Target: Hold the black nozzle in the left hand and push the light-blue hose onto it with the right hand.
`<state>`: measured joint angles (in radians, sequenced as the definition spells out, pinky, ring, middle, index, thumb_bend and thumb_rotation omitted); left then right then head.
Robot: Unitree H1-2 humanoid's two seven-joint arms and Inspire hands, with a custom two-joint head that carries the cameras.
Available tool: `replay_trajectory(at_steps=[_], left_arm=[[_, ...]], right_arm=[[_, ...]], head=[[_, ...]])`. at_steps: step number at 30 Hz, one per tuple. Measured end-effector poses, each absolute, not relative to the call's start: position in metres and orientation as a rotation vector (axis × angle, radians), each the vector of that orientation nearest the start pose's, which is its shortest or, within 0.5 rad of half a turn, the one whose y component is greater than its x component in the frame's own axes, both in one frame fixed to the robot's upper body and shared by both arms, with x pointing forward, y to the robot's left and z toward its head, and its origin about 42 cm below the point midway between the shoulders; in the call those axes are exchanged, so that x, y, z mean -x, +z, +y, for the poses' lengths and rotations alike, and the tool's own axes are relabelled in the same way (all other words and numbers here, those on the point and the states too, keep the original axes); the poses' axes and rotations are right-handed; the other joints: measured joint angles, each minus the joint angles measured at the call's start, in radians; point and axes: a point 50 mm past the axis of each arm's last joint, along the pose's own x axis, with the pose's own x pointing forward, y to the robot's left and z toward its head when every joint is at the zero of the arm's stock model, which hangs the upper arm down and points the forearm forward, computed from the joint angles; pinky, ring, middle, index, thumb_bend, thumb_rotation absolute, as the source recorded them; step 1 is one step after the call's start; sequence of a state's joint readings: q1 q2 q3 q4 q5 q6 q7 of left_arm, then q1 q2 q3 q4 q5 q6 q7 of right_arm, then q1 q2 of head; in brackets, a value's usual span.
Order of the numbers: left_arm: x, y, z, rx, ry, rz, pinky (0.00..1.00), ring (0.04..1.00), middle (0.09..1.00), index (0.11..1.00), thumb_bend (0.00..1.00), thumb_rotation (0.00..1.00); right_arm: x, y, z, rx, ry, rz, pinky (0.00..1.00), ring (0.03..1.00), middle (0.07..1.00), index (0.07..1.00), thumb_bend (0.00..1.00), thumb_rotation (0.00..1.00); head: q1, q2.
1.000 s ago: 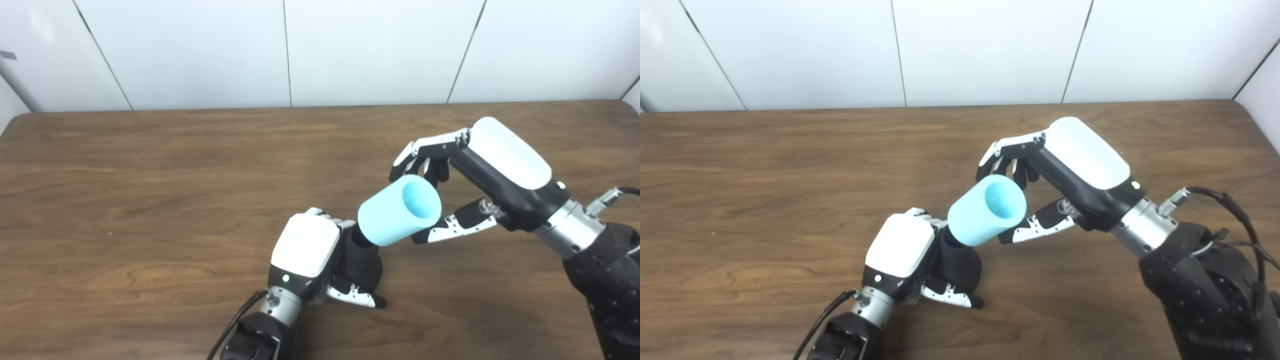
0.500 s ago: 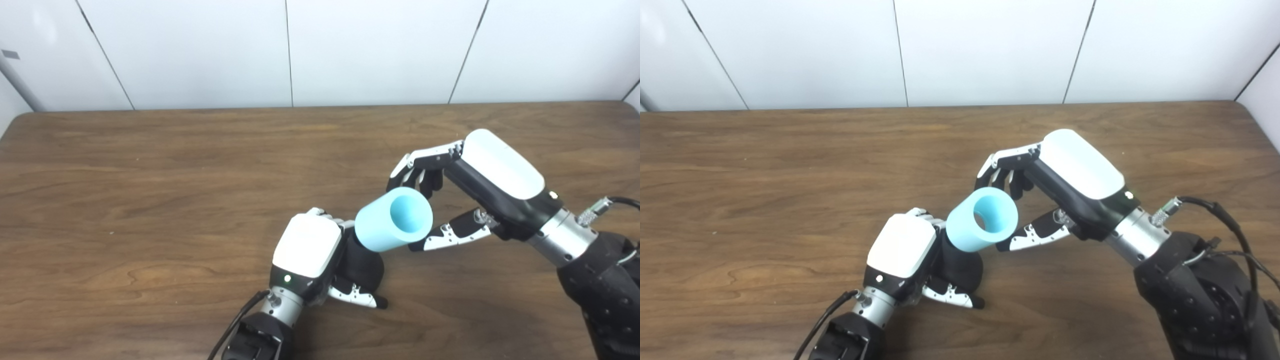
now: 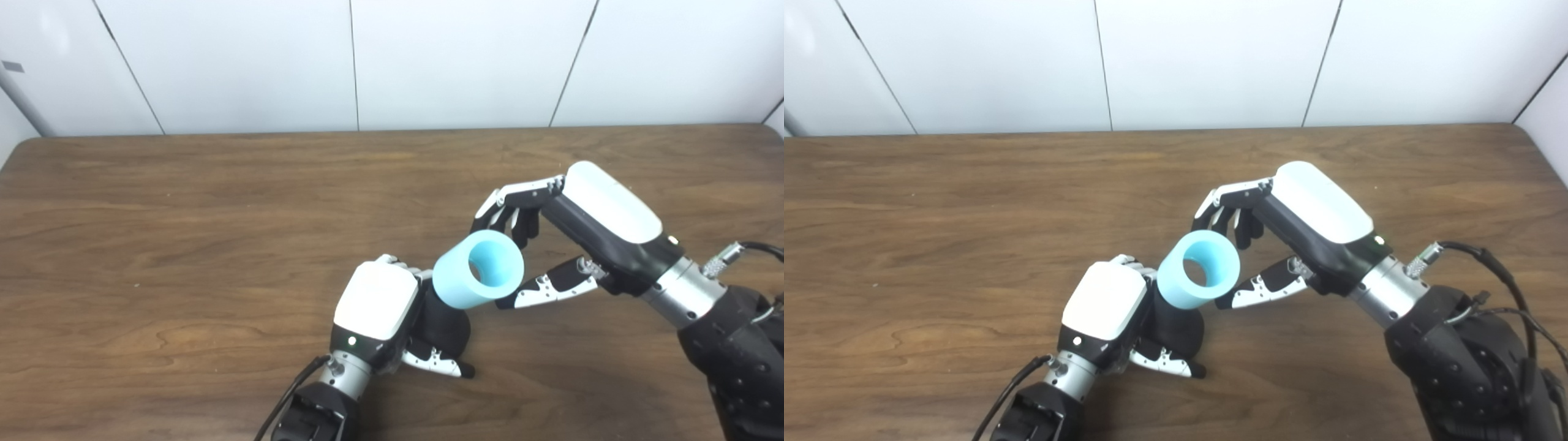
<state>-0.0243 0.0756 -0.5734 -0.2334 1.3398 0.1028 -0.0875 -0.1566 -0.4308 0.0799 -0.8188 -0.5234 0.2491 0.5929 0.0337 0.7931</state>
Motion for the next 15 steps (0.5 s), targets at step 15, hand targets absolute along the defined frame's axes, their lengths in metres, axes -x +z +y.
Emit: replay_trajectory(at_steps=[15], left_arm=[[-0.244,0.149,0.083,-1.339,-0.346,-0.441,0.73,0.568,0.47,0.493,0.53,0.0]], right_arm=[[-0.246,0.301,-0.247,1.019,0.474,-0.355,0.41,0.403,0.486,0.512,0.52,0.0]], head=[[-0.002,0.011]])
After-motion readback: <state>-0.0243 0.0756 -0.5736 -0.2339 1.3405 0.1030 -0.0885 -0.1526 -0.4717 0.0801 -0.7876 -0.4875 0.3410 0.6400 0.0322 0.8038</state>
